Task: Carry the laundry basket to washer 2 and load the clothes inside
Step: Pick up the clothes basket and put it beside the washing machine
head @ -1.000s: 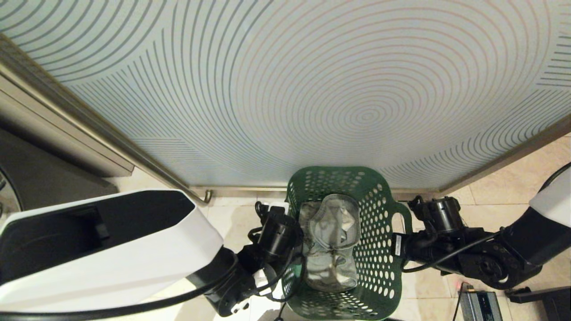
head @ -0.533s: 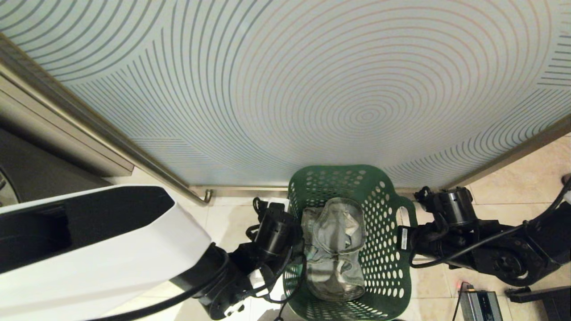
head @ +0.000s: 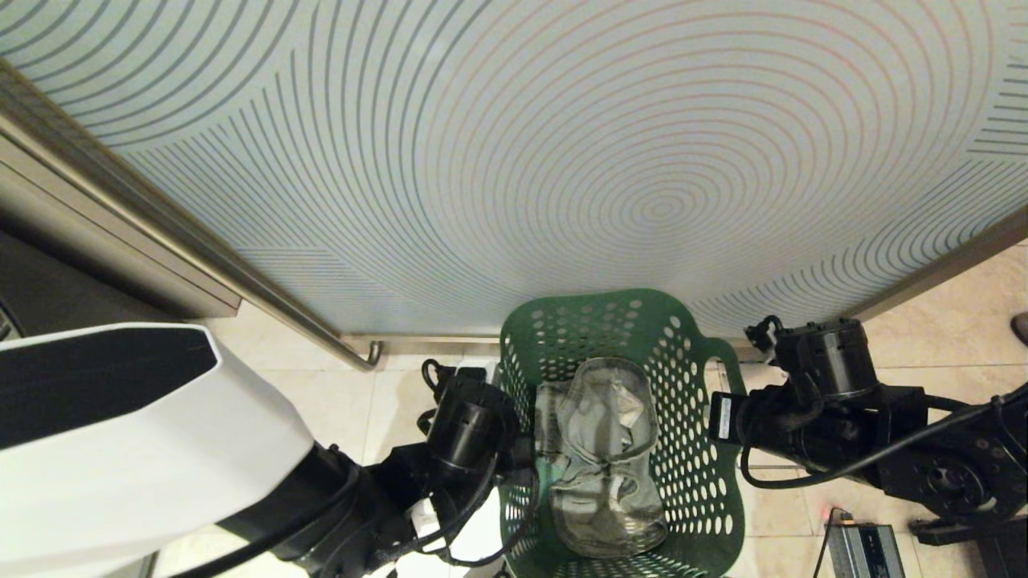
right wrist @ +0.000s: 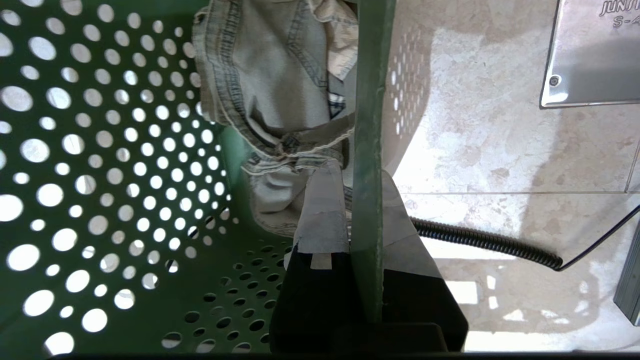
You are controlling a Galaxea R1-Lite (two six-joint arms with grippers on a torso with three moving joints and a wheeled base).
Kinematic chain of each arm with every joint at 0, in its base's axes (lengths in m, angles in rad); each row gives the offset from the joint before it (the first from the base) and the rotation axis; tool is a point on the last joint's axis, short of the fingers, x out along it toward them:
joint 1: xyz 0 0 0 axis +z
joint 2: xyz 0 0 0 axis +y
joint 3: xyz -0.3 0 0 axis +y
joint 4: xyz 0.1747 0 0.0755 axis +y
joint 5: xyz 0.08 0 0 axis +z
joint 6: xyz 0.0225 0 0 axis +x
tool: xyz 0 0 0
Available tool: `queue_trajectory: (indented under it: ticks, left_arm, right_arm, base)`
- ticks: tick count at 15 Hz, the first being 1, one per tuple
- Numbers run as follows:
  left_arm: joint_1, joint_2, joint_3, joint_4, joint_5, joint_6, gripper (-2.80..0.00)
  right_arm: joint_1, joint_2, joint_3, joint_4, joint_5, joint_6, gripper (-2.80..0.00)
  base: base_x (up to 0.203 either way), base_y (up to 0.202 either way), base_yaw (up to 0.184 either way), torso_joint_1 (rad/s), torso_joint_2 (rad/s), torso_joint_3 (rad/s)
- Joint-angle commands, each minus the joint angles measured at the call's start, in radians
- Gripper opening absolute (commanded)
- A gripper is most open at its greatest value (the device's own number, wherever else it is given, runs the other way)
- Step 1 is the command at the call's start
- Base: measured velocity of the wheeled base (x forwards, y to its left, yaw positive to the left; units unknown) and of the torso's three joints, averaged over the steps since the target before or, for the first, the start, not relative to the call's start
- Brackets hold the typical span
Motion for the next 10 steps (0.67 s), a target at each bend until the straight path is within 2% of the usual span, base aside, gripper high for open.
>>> queue_trajectory:
  ticks: [1, 4, 10]
  left_arm:
    - [0.000, -0.016, 0.015, 0.003, -0.013, -0.003, -2.80]
    - [0.001, -0.060, 0.074, 0.025, -0.103, 0.002, -2.80]
    - [-0.010, -0.075, 0.092, 0.026, -0.111, 0.011, -2.80]
  right_arm:
    - [0.002, -0.024, -0.005, 0.006, -0.001, 0.002, -2.80]
    - [0.002, -0.036, 0.002, 0.018, -0.001, 0.001, -2.80]
    - [0.002, -0.038, 0.007, 0.019, -0.004, 0.000, -2.80]
  base:
    - [0.000, 0.000, 0.000, 0.000, 0.00, 0.000]
    - [0.000, 0.000, 0.000, 0.000, 0.00, 0.000]
    - [0.000, 0.000, 0.000, 0.000, 0.00, 0.000]
